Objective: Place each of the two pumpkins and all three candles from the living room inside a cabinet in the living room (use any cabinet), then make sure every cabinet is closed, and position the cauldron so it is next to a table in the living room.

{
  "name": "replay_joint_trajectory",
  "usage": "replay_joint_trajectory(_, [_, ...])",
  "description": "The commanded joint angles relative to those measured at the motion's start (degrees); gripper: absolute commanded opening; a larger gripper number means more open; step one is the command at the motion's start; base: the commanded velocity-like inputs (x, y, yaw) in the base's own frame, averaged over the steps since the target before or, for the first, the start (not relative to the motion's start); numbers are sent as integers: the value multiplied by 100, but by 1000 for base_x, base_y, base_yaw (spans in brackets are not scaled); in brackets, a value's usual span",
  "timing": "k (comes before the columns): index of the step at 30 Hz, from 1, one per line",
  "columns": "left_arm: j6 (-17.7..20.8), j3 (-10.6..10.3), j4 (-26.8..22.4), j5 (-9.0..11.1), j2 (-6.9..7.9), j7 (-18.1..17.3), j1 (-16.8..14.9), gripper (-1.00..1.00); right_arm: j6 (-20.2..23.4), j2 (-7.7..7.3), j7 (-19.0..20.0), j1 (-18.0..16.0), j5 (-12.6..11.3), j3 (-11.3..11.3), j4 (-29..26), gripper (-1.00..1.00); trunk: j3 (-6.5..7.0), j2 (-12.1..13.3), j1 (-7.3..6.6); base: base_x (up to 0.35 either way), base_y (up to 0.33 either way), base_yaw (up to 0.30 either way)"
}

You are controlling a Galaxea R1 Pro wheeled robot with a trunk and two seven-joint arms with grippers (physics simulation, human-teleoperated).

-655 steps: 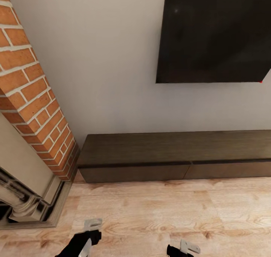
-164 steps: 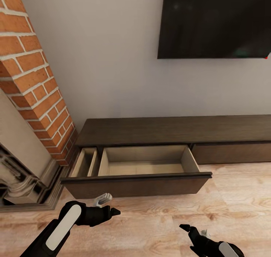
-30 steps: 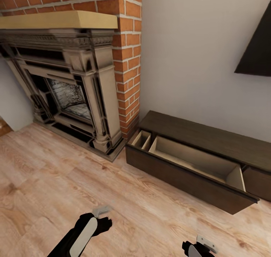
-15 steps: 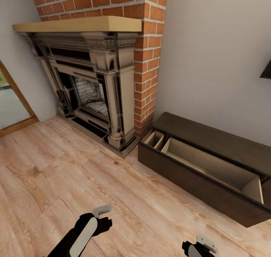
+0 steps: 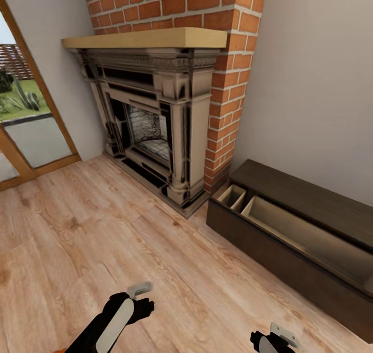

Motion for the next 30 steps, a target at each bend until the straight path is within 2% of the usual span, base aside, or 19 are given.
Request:
replay_joint_trajectory(1, [0, -23, -6, 59, 6, 59, -7, 100, 37, -9, -45, 0, -28, 48, -16, 100, 1, -2, 0, 0, 0, 265])
replay_joint_trajectory(23, [-147, 29, -15, 68, 63, 32, -13, 100, 37, 1, -44, 0, -28, 48, -16, 100, 118, -2, 0, 1, 0, 264])
replay_joint_trajectory(30, [-149, 29, -15, 68, 63, 40, -13, 100, 37, 4, -45, 0, -28, 48, -16, 100, 156, -2, 0, 159, 63, 263])
